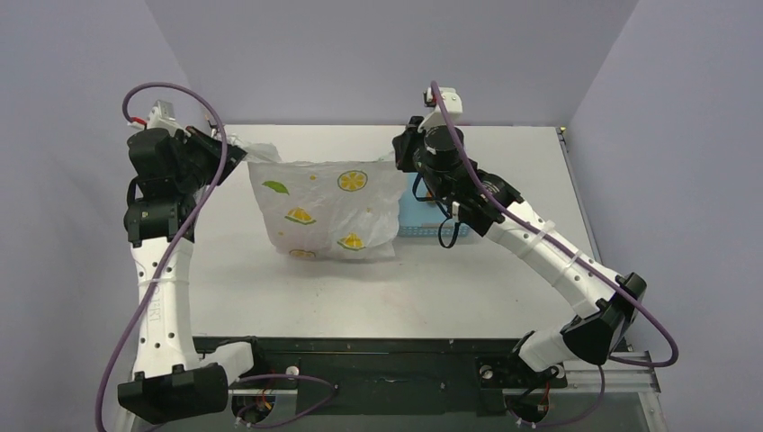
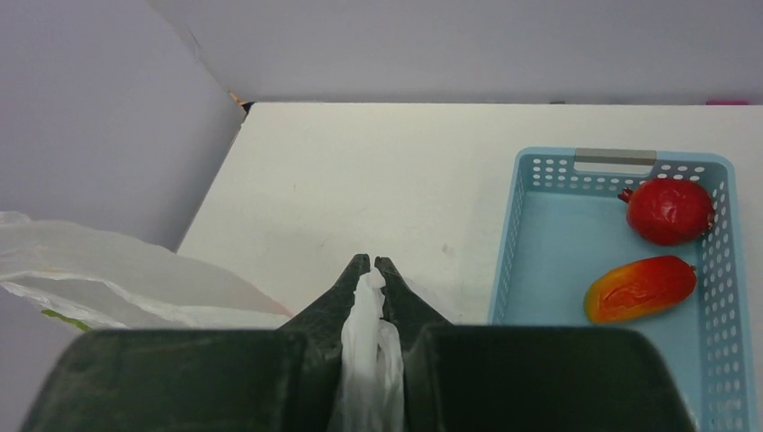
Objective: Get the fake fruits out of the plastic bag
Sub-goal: Adjust the plastic bag at the center of the board.
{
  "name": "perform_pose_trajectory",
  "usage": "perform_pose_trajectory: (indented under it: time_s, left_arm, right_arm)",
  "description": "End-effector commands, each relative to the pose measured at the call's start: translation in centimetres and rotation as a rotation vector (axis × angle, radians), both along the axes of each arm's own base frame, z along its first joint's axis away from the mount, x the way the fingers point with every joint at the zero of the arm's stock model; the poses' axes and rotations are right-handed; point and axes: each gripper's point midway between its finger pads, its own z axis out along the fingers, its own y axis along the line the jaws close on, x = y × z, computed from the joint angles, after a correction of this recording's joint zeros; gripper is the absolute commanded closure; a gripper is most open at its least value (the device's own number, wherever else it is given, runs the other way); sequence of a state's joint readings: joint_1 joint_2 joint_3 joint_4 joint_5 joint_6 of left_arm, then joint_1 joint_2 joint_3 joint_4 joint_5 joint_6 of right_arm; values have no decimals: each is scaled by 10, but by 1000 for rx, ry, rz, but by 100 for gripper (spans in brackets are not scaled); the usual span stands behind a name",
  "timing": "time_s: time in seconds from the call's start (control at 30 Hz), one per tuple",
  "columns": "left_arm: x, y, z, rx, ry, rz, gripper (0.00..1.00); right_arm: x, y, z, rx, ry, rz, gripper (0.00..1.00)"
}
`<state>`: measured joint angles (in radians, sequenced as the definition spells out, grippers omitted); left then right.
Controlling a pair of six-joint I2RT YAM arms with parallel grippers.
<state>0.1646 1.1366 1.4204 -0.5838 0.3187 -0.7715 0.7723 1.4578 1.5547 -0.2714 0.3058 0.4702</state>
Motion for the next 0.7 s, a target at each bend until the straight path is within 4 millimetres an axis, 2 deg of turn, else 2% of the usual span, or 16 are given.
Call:
perform_pose_trajectory:
  time_s: [0.0,0.1,0.13,0.17,0.2,0.23,0.27,0.3,0.4,0.43,0.47,0.57,0.67]
  left_arm:
    - [-23,3,-29,58,36,4,100]
    - [-51,-2,-63,88,63,-20,100]
    - [-66,0,-80,100,77,1,100]
    - [-76,1,-90,110,97,14,100]
    - [-90,6,-99,128,101,54,100]
    - [-102,9,-111,129,147,77,97]
    - [-113,13,-116,140,148,113,89]
    - [-121,13,-126,136,179,124,84]
    - [-144,15,-123,150,157,159,70]
    - [-150,24,-115,178,134,211,65]
    - [-156,28,-116,198,150,228,63]
    - [-170,52,-95,297,127,343,60]
    - [-179,64,-92,368,160,378,56]
  right_arm:
    - [-17,-9,-4,-35,11,43,100]
    - [-43,-17,-42,-65,68,96,100]
    - [-55,-20,-41,-41,67,111,100]
    - [-65,-19,-72,-66,116,144,100]
    - [-79,-17,-70,-30,110,176,100]
    - [-95,-11,-101,-45,165,217,100]
    - [-107,-11,-118,-51,186,240,100]
    - [-120,-4,-126,-51,202,282,100]
    - [-141,-2,-155,-81,258,319,100]
    - [-144,-1,-160,-79,272,324,100]
    - [-146,-1,-166,-86,285,328,100]
    - [-146,-3,-172,-100,300,317,100]
    - [-147,2,-174,-97,311,333,100]
